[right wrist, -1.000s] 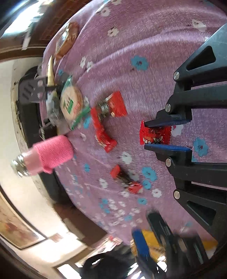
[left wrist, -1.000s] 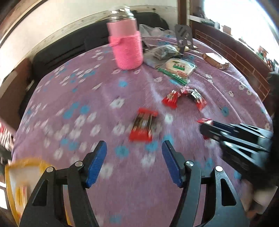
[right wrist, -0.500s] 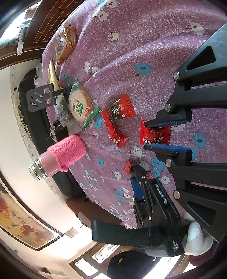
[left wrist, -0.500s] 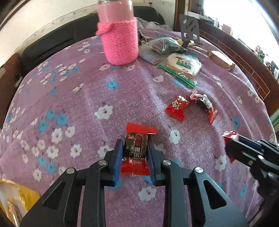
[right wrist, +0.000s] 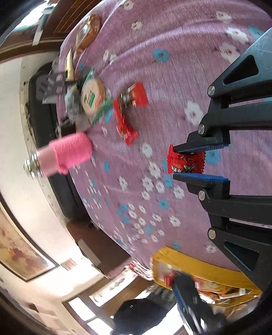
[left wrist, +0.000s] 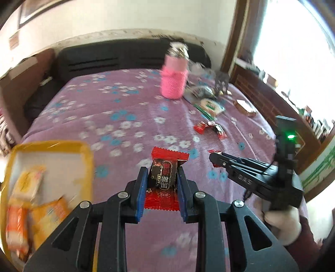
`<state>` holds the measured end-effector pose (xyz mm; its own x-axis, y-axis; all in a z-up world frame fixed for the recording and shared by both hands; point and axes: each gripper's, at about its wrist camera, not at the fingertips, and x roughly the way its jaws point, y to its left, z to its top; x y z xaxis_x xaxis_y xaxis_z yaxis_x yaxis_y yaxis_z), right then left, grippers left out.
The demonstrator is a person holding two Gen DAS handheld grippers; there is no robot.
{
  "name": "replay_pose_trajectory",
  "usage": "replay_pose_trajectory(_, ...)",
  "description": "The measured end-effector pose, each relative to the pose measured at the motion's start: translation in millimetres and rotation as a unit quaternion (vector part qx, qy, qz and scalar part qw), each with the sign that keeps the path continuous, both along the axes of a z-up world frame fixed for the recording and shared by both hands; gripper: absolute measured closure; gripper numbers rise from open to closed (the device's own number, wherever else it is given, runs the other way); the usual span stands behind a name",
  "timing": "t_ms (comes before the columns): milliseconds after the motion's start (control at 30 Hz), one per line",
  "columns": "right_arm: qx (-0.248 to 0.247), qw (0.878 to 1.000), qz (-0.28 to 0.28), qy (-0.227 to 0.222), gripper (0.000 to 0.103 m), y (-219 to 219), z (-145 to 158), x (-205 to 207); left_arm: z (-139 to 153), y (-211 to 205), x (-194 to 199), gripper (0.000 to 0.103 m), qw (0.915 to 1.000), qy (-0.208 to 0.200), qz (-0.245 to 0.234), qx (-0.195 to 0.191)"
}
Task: Organize snacks
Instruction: 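Grasp the red candy bar with the left gripper, then carry both red candies over the tray and open both grippers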
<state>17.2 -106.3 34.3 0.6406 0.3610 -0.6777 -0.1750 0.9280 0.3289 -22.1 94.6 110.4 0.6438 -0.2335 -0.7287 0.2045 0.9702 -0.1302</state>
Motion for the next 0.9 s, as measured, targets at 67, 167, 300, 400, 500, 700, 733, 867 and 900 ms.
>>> replay_pose_trajectory(67,-0.007,1.0,0.017,-0.008,0.084,12,1,-7,10,26,-22,0.079,0.9995,-0.012,0.026,-0.012)
replay_pose_trajectory(167,-0.013,0.999,0.04,-0.025,0.084,29,8,-19,21,72,-52,0.079,0.9961,-0.024,0.076,-0.037)
replay_pose_trajectory(300,-0.007,0.997,0.067,-0.041,0.084,53,26,-44,22,117,-84,0.079,0.989,-0.034,0.138,-0.042)
replay_pose_trajectory(400,-0.002,0.993,0.104,-0.052,0.084,83,41,-68,15,146,-100,0.079,0.9838,-0.031,0.169,-0.052)
replay_pose_trajectory(500,0.004,0.985,0.161,-0.056,0.085,128,56,-92,0,169,-108,0.079,0.9779,-0.022,0.201,-0.054)
replay_pose_trajectory(700,0.005,0.968,0.248,-0.04,0.085,212,57,-119,-20,204,-118,0.079,0.9702,-0.014,0.228,-0.08)
replay_pose_trajectory(733,0.003,0.966,0.255,-0.037,0.085,223,55,-121,-22,207,-119,0.079,0.9695,-0.015,0.23,-0.083)
replay_pose_trajectory(867,-0.006,0.963,0.268,-0.023,0.085,255,41,-123,-34,222,-119,0.079,0.9663,-0.011,0.241,-0.09)
replay_pose_trajectory(900,-0.007,0.963,0.27,-0.016,0.085,262,36,-121,-39,225,-118,0.079,0.9656,-0.008,0.243,-0.091)
